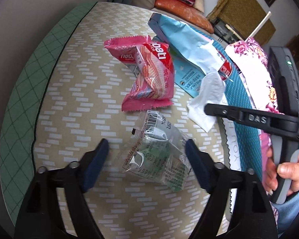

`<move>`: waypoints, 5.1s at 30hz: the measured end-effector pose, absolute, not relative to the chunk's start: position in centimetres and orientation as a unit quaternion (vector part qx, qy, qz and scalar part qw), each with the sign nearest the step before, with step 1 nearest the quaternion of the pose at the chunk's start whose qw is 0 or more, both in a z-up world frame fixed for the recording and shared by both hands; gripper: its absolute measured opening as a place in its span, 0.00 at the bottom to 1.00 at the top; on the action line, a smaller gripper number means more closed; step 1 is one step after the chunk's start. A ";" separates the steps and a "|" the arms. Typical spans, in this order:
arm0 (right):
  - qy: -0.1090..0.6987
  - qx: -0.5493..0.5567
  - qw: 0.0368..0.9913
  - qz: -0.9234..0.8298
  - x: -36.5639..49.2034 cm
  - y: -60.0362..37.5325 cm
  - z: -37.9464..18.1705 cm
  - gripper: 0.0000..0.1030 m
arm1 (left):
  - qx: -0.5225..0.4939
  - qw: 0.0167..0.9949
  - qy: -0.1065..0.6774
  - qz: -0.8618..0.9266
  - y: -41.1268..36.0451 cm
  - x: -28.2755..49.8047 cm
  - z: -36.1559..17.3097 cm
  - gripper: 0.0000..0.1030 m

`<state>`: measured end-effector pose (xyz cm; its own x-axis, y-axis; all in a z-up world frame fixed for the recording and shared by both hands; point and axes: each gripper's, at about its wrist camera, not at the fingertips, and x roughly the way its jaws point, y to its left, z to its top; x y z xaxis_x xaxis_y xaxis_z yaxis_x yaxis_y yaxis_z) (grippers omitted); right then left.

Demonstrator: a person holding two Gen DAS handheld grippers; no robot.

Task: Collect trash
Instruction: 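Grasp the clear plastic bag with the left gripper while the right grasps the white tissue, then carry both items over the teal bin while the left gripper releases the plastic bag, then open the right gripper to drop the white tissue into the bin, then move both grippers back to the remaining trash on the bed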

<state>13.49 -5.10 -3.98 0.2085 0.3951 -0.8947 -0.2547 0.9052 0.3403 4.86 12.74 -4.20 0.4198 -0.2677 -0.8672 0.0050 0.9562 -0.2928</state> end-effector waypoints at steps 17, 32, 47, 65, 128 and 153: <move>0.558 0.113 0.802 0.183 7.5 -12.7 -1.0 0.07 | -0.054 0.838 0.536 -0.093 7.3 4.0 -4.5 0.50; 0.503 0.180 0.828 0.170 4.5 -21.2 2.4 0.07 | -0.041 0.850 0.505 -0.143 3.4 1.9 0.4 0.42; 0.452 0.235 0.858 0.074 2.4 -33.2 3.5 0.07 | 0.023 0.827 0.501 -0.256 -10.5 5.6 1.4 0.42; 0.438 0.290 0.851 -0.006 0.8 -44.6 0.6 0.07 | 0.091 0.792 0.516 -0.314 -24.2 8.7 -0.4 0.42; 0.508 0.268 0.818 -0.027 4.6 -42.7 -3.0 0.62 | 0.026 0.799 0.541 -0.262 -19.1 10.9 -3.1 0.91; 0.521 0.188 0.831 0.050 6.6 -29.7 3.4 0.72 | -0.069 0.836 0.516 -0.170 -1.5 7.6 0.0 0.92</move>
